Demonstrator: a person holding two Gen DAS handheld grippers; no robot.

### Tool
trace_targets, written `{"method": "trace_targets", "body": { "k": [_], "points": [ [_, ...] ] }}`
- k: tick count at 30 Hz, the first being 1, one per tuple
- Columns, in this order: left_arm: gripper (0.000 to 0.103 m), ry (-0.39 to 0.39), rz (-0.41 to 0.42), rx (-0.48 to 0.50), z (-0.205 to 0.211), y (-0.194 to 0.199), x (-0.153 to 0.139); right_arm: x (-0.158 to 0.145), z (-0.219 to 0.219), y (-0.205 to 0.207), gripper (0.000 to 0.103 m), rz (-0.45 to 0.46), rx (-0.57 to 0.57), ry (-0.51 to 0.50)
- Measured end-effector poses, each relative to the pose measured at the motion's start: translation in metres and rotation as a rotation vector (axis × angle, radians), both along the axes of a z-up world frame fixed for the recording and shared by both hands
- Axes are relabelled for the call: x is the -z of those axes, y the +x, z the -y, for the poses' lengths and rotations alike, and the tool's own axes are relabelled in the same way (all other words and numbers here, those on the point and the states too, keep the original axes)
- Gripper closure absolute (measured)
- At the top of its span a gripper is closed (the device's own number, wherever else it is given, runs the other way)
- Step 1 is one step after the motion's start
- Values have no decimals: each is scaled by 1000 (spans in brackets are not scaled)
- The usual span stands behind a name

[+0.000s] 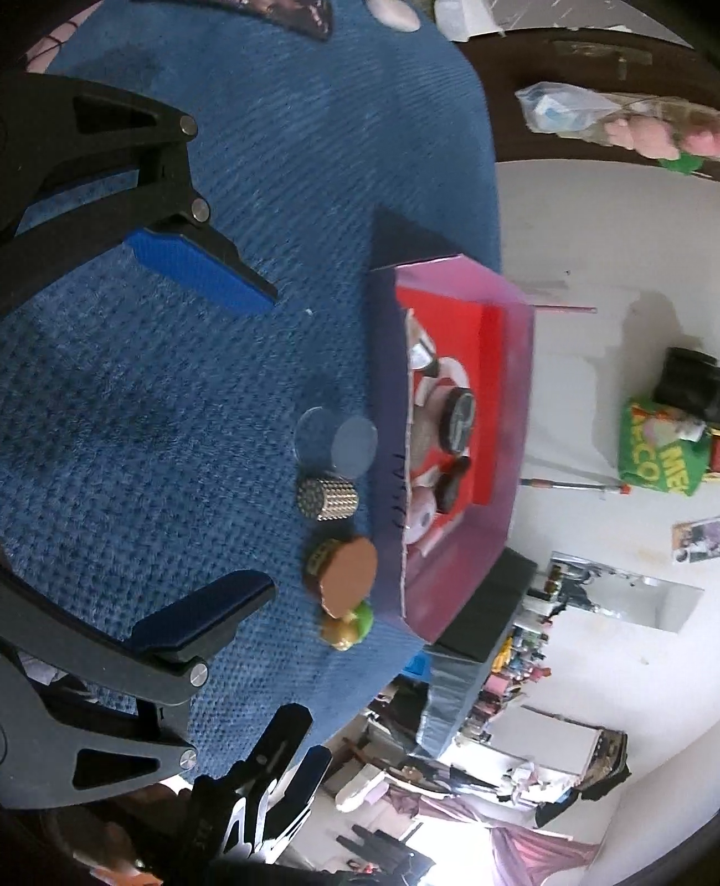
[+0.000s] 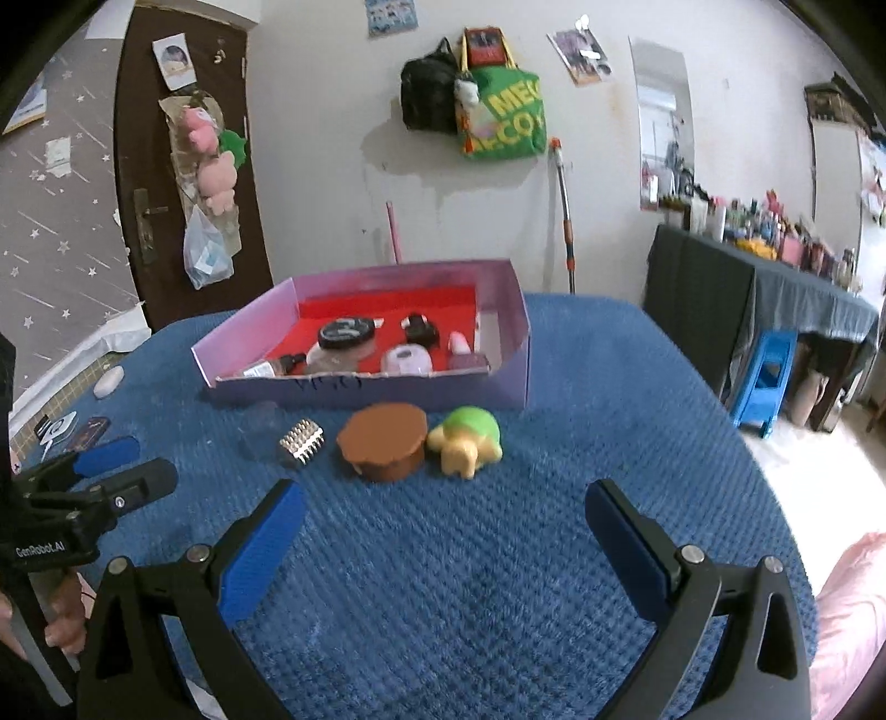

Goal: Organize rigid objects
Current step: 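Grasp the clear plastic cup with the left tool while the right tool grasps the green turtle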

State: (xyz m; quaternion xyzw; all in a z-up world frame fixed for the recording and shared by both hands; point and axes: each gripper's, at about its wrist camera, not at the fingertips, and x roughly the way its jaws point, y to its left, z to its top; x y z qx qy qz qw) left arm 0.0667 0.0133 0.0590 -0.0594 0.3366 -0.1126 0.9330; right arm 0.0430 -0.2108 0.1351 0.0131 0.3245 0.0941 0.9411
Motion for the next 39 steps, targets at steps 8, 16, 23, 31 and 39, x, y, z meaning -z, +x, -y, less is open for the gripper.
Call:
{"method": "trace_targets", "body": {
  "k": [8, 16, 23, 31, 39],
  "points": [
    [8, -7, -39, 10, 2, 11, 8, 11, 3, 9, 0, -26, 6, 0],
    [8, 4, -71, 0, 2, 28, 3, 15, 10, 25, 0, -63, 18, 3],
    [8, 9, -156, 14, 3, 61, 3, 13, 21, 55, 0, -126, 24, 3],
    [8, 36, -228, 30, 6, 86, 11, 20, 32, 94, 0, -231, 17, 35],
    [8, 57, -260, 22, 3, 98, 17, 33, 31, 112, 0, -295, -8, 14]
  ]
}}
